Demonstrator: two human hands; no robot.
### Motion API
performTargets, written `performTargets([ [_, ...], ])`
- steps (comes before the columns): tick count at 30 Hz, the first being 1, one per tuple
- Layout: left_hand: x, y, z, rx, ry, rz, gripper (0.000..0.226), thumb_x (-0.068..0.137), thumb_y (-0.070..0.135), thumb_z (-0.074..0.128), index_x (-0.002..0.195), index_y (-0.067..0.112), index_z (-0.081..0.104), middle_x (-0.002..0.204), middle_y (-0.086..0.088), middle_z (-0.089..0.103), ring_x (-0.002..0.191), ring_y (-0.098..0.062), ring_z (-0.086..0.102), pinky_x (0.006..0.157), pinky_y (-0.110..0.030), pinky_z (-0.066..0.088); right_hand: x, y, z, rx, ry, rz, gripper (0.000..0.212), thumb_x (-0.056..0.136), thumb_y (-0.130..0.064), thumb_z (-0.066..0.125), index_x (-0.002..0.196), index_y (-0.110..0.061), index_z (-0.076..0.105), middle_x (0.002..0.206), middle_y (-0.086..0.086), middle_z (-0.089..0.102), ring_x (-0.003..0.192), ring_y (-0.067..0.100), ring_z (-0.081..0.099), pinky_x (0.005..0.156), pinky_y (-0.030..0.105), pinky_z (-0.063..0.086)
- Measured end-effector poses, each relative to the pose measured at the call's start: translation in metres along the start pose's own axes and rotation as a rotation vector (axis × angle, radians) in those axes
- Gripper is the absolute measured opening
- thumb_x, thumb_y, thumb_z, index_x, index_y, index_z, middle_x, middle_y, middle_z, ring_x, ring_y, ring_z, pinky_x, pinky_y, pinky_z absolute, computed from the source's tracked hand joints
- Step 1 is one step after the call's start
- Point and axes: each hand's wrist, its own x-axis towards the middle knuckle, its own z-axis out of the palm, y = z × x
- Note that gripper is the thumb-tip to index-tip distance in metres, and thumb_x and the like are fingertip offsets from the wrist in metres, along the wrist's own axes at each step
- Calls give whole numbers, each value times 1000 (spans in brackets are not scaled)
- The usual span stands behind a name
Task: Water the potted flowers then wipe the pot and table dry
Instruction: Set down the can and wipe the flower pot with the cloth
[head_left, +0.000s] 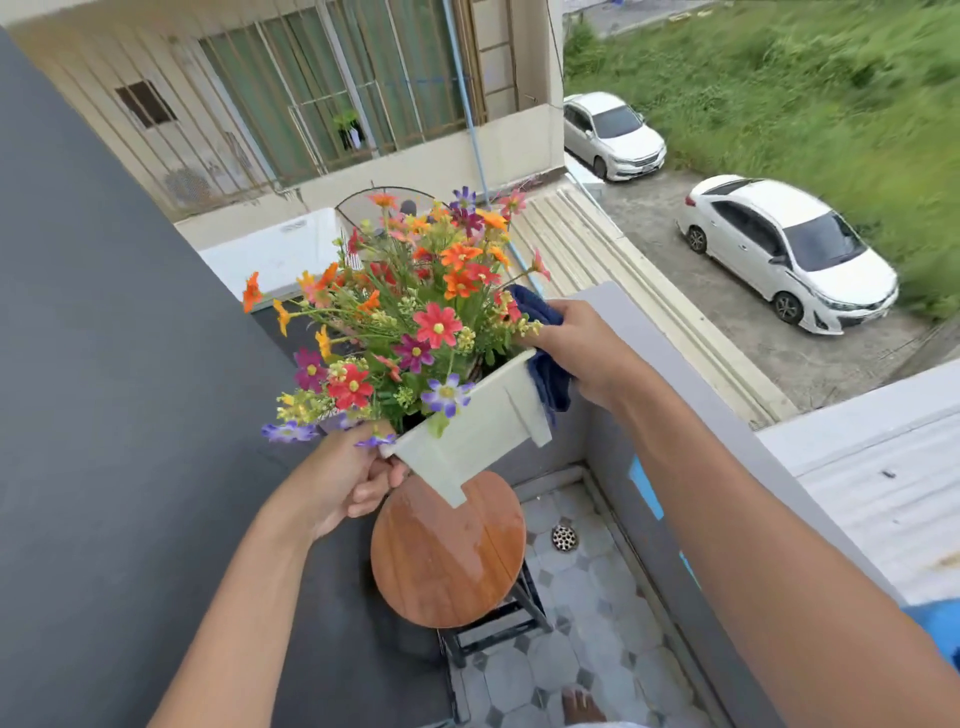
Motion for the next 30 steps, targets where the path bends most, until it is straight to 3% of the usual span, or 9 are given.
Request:
performTargets([
  [4,3,-7,-3,161,-1,-44,39,91,11,33,57,1,51,47,-7,34,30,-16,21,35,-19,23,-1,6,-4,-156,-57,114,25,87,-8,69,75,-9,48,62,3,42,56,17,41,55,26,34],
  [9,12,-10,-5,45,88,-83,25,91,7,34,71,2,49,56,-16,49,28,-11,27,34,-14,21,-6,20,9,-136,36,121,32,80,1,53,63,-15,31,60,2,25,56,17,27,56,32,23],
  [14,24,-16,-5,-17,196,-110,22,92,19,35,79,8,50,53,-9,46,26,-10,25,36,-12,16,-9,25,19,-78,183,99,40,81,1,55,59,-17,27,53,-3,22,42,9,22,47,22,19],
  [19,23,-22,21,-444,459,22,23,93,37,44,100,18,52,61,-10,48,30,-9,27,32,-15,17,-10,30,34,54,358,63,34,79,-8,62,61,-14,34,54,-1,27,50,14,25,52,26,20],
  [23,16,-19,58,-459,320,-1,19,96,34,41,106,22,52,65,-10,51,36,-8,29,33,-17,20,-16,30,48,82,449,16,39,82,-19,66,64,-16,31,59,0,27,54,14,24,52,27,20],
  [26,24,-5,74,-394,271,-12,14,97,34,40,97,35,54,70,-10,53,41,-9,31,34,-19,21,-25,28,59,97,497,2,42,78,-16,69,63,-17,30,57,-3,27,52,11,22,49,25,19],
  [30,37,11,84,-417,314,12,18,94,32,47,84,21,57,66,-11,52,40,-12,32,36,-20,22,-39,28,73,149,524,-37,45,74,-10,69,61,-18,27,53,-8,24,51,9,19,48,25,18],
])
